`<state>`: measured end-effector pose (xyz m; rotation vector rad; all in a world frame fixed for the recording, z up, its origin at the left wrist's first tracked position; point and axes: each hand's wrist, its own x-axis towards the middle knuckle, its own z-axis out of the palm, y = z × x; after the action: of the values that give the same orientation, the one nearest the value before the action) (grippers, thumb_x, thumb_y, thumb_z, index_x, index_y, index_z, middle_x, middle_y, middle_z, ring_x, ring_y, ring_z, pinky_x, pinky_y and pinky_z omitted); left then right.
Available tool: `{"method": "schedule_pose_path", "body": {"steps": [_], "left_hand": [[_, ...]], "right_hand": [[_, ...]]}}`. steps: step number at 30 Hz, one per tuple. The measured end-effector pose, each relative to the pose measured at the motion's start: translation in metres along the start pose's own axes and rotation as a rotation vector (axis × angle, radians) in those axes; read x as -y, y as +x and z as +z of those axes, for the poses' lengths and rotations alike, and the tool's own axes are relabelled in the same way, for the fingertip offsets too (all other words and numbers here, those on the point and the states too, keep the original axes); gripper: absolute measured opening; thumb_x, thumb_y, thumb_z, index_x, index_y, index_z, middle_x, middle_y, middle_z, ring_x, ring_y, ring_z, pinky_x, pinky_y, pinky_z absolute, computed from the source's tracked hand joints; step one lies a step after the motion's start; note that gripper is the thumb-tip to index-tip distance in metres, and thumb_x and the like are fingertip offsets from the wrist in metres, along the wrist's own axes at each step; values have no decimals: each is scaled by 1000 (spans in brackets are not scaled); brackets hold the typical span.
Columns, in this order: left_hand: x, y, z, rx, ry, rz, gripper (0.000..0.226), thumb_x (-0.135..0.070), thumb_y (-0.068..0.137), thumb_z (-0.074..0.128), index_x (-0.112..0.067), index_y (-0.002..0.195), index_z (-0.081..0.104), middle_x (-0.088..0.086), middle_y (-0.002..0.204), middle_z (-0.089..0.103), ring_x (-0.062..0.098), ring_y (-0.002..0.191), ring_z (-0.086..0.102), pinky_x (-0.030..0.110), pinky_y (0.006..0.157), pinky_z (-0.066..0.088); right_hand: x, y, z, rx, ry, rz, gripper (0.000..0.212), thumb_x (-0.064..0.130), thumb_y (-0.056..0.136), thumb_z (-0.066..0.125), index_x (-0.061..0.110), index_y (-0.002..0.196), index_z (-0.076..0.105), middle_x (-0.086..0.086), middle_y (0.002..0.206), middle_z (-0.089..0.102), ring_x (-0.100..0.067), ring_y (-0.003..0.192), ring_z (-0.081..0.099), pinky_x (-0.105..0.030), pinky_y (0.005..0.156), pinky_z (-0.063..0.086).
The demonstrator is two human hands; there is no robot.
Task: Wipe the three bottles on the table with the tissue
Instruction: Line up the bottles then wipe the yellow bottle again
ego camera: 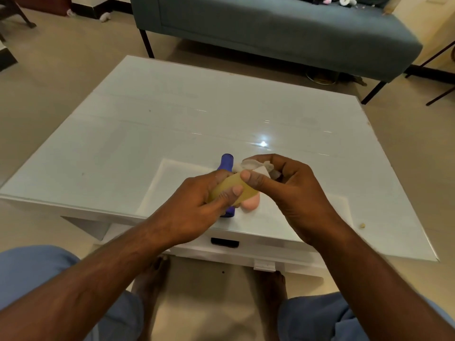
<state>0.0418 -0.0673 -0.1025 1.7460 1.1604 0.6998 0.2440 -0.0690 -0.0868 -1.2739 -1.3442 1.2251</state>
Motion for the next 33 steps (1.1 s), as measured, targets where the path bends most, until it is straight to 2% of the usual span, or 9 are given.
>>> {"method": "schedule_pose_path", "body": {"steps": [3,8,11,14,16,18,24,28,33], "left_hand": [[-11,-1,-1,-11,-174,-64,42,-51,93,44,-18,104,68,-3,80,72,4,65,69,14,55,48],[-17,-3,0,9,-277,-136,46,-54,93,45,-18,107,71,1,76,74,5,58,66,16,53,48],[-20,-4,1,25,-282,-150,45,-52,97,43,-16,92,71,1,70,72,5,51,58,19,51,45],[-21,-3,-2,4,-318,-190,51,-52,99,43,-9,86,67,2,65,69,7,50,54,21,50,43],[-21,-2,-4,-21,-350,-225,56,-53,97,45,-2,88,65,4,63,66,9,50,53,23,50,42],[-19,-2,-7,-38,-377,-260,56,-54,95,48,-2,84,65,6,61,64,15,52,52,25,51,42],[-20,-3,-8,-3,-509,-363,51,-59,79,56,-8,83,63,10,61,59,17,52,44,25,52,37],[-22,-5,-12,46,-588,-392,48,-52,91,52,-6,78,58,7,51,52,11,40,35,20,42,32],[-19,-6,-11,172,-699,-465,52,-46,100,49,-12,63,61,1,45,44,8,38,29,16,36,28]], "right_hand": [[0,0,1,-2,64,-7,29,21,85,81,11,113,79,-8,110,81,-29,107,76,-49,99,61],[1,-2,2,-63,53,-111,22,23,78,82,15,99,83,0,101,83,-17,101,77,-35,89,63],[2,-2,1,-138,82,-149,15,14,82,83,14,97,83,-1,97,83,-15,96,79,-28,82,61],[3,2,-8,-179,200,-106,28,19,85,78,6,110,80,-11,110,82,-26,110,77,-40,99,60],[5,1,-15,-66,232,-53,40,24,83,76,6,118,76,-12,119,79,-30,118,74,-46,108,55],[6,-3,-16,55,137,-57,43,22,82,78,10,122,75,-7,122,79,-25,119,73,-42,108,56],[6,-5,-15,100,-64,-122,34,19,82,81,15,116,79,3,113,82,-14,108,76,-27,95,60],[4,-4,-9,61,-28,-201,31,15,79,81,7,109,81,-3,107,83,-16,100,77,-26,88,61],[4,0,-4,-12,0,-275,14,15,81,80,14,95,82,-9,96,83,-22,96,78,-29,86,61]]}}
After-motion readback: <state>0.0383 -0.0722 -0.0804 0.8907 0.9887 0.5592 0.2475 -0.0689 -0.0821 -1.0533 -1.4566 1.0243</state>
